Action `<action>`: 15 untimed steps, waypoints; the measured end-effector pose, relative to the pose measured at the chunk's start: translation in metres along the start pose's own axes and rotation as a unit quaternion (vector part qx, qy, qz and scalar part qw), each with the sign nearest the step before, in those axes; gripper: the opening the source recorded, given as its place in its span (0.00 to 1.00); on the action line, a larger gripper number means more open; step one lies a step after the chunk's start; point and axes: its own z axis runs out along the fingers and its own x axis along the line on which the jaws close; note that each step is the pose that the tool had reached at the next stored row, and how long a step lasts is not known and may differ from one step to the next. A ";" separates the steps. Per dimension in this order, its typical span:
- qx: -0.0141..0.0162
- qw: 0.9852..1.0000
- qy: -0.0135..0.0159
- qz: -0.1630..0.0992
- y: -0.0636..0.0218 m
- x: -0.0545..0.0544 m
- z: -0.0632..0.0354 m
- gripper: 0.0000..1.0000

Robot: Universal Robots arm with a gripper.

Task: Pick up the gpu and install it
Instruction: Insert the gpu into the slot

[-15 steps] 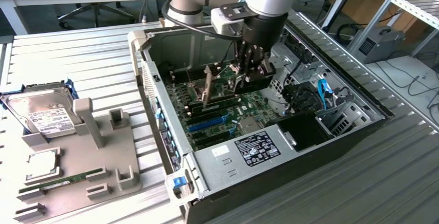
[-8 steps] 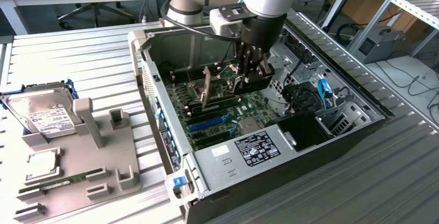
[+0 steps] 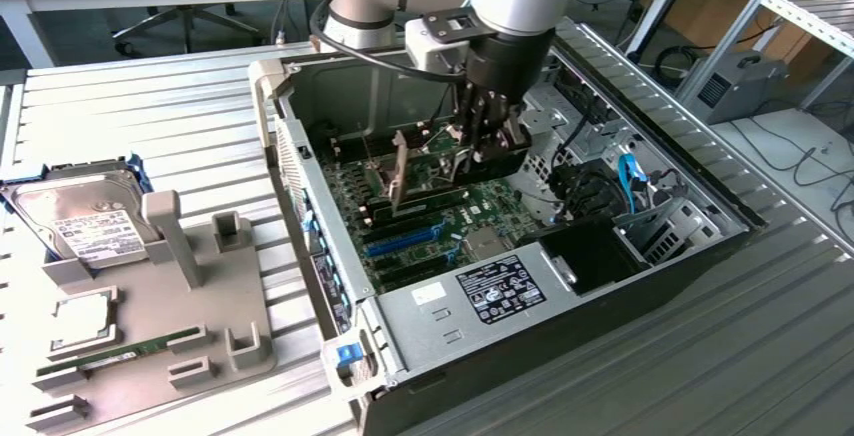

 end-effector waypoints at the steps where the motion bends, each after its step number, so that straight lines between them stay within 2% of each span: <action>1: 0.000 1.000 0.000 0.000 0.0003 0.000 0.0001 0.26; 15: 0.000 1.000 0.000 0.000 0.0034 0.000 0.0023 0.26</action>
